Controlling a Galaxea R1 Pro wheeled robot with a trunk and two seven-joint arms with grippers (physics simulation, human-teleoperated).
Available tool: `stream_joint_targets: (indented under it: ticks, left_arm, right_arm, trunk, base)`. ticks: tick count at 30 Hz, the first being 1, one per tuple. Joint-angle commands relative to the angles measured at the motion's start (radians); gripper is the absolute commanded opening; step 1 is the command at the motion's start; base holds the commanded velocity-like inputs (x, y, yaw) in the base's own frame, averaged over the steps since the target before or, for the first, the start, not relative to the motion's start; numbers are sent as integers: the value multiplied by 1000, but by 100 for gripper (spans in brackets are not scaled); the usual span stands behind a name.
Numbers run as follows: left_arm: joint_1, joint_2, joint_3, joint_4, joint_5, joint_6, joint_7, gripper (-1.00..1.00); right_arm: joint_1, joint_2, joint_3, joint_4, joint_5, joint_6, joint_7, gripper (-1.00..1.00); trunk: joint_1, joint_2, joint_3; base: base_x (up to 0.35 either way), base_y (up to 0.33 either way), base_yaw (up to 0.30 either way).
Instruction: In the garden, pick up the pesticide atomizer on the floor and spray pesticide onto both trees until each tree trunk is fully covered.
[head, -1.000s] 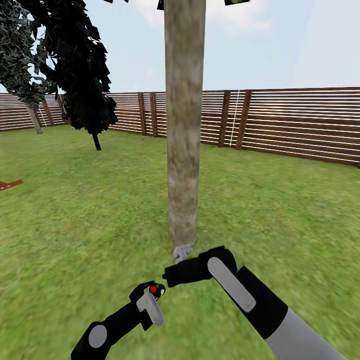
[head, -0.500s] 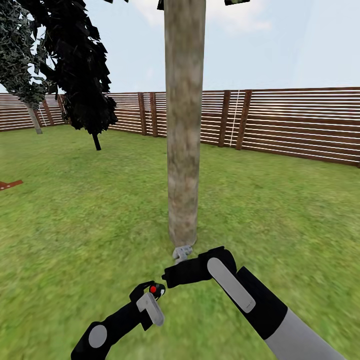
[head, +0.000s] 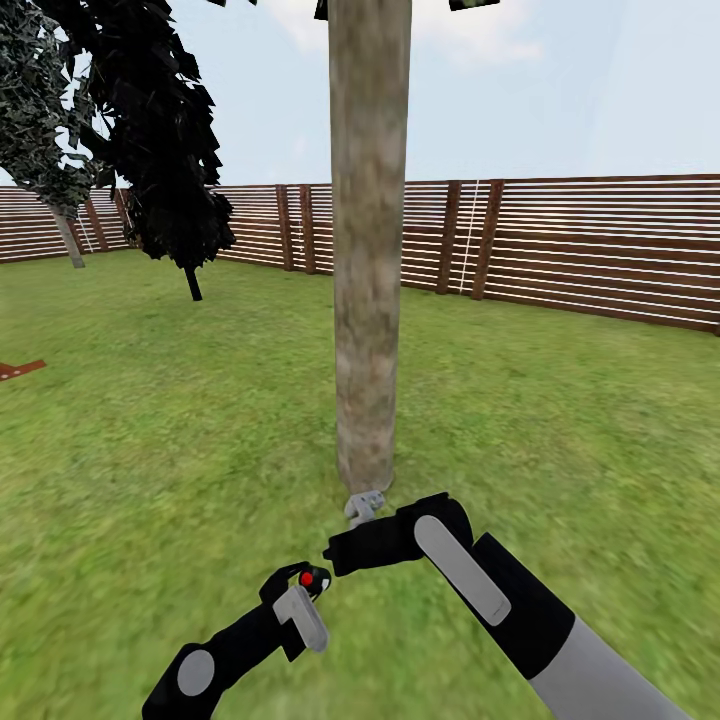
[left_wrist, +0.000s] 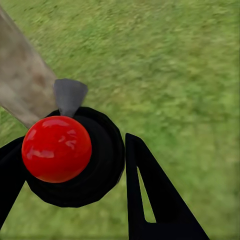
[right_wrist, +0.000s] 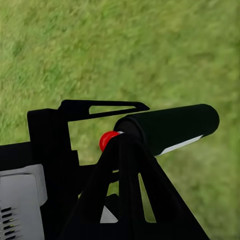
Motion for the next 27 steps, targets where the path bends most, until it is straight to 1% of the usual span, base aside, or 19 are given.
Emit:
stream_joint_targets:
  ticks: [1, 27]
  left_arm:
    - [-1, 1, -2, -2, -4, 5, 0, -100]
    - [-1, 1, -6, -2, -3, 4, 1, -100]
  right_arm:
    - [-1, -1, 2, -1, -10, 1, -10, -100]
    - [2, 0, 15, 0, -13, 4, -9, -100]
  trunk:
    - [0, 0, -1]
    - [0, 0, -1]
  base:
    - [0, 0, 0]
    - [0, 0, 0]
